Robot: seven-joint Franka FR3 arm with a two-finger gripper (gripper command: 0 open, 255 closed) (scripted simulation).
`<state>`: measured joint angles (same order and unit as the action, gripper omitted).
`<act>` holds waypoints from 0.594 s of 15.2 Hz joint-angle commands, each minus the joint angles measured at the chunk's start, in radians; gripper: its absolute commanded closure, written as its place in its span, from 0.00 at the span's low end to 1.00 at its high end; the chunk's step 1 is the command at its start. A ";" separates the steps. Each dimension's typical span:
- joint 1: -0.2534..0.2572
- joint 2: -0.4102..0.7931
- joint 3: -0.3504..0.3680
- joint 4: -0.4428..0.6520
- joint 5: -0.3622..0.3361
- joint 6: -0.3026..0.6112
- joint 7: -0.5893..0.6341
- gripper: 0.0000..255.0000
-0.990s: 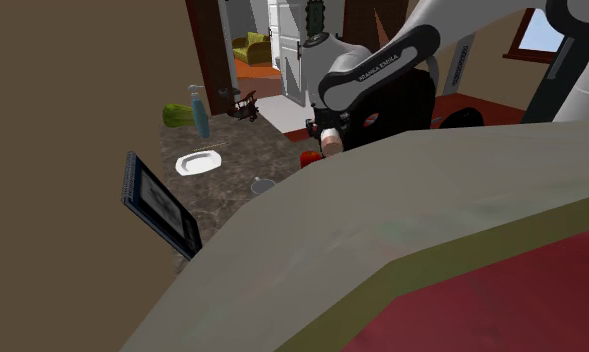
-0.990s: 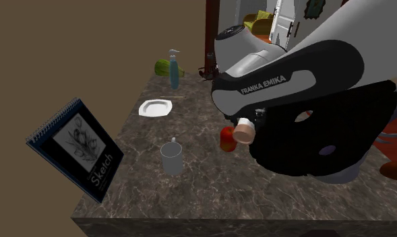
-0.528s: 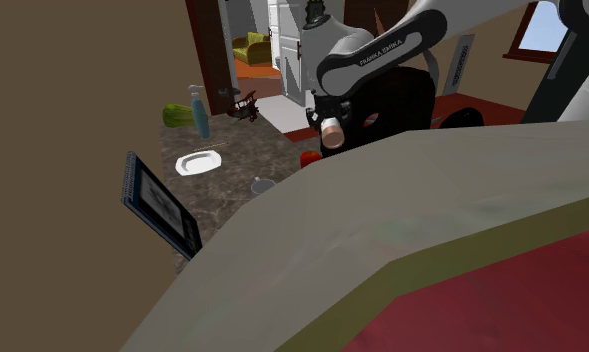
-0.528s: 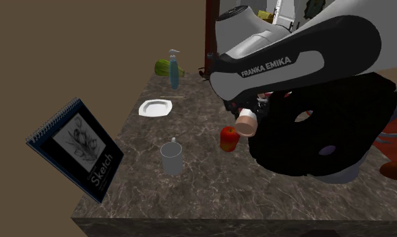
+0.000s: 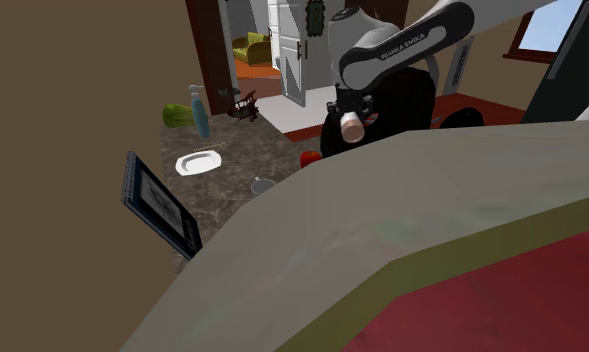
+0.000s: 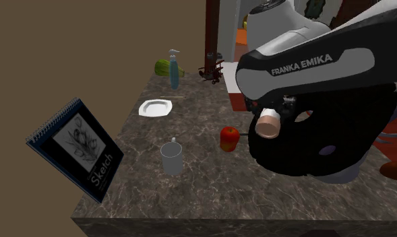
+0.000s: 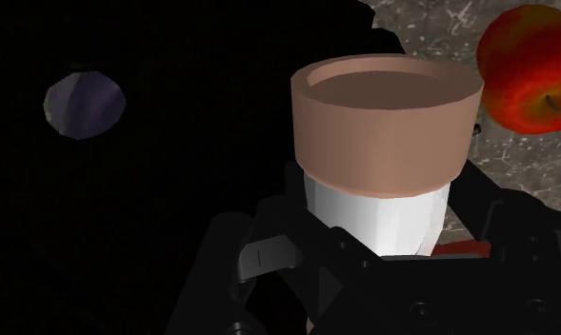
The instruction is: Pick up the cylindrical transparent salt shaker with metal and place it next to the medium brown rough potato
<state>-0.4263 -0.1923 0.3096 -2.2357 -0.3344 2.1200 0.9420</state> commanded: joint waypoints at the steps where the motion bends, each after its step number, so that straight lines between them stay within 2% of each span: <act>1: -0.013 -0.049 -0.030 -0.051 0.011 0.020 -0.048 1.00; 9: -0.073 -0.201 -0.176 -0.216 0.012 0.095 -0.245 1.00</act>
<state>-0.4913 -0.3804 0.1506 -2.4331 -0.3189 2.2026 0.7184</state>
